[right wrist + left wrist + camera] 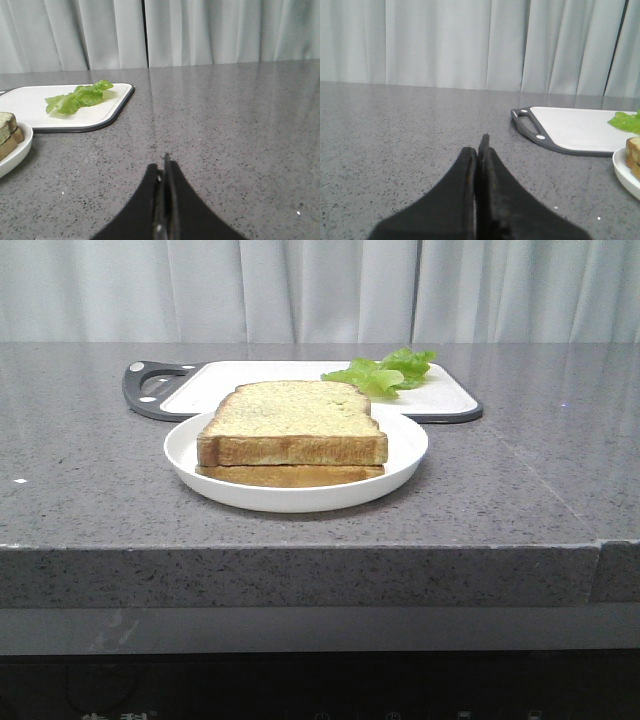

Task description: Left arm grabs bread, right arm adds lettuce

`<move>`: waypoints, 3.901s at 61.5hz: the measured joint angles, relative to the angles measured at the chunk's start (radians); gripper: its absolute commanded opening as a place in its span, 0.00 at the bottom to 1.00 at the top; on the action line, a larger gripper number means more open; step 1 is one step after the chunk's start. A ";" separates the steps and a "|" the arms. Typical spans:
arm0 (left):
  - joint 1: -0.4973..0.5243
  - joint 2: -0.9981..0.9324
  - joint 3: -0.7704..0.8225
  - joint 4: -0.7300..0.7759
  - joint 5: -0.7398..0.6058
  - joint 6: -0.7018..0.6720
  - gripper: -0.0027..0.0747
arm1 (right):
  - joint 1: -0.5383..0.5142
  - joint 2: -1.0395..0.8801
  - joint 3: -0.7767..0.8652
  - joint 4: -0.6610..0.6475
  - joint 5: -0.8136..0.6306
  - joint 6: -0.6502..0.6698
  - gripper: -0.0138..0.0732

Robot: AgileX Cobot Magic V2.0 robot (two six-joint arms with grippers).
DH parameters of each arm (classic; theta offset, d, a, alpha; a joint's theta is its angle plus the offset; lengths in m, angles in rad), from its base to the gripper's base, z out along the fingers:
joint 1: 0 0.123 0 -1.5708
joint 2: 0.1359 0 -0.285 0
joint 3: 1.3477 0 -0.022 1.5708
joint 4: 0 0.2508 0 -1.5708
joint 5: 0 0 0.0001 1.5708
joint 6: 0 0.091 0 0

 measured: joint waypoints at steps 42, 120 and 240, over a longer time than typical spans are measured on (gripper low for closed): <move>0.000 0.331 -0.682 -0.015 0.414 0.000 0.01 | 0.000 0.349 -0.705 -0.027 0.387 -0.020 0.02; -0.146 1.097 -0.888 -0.326 0.710 0.157 0.52 | 0.000 0.705 -0.680 -0.027 0.590 -0.024 0.53; -0.333 1.604 -1.350 -0.517 0.958 0.160 0.01 | 0.000 0.705 -0.680 -0.026 0.604 -0.026 0.53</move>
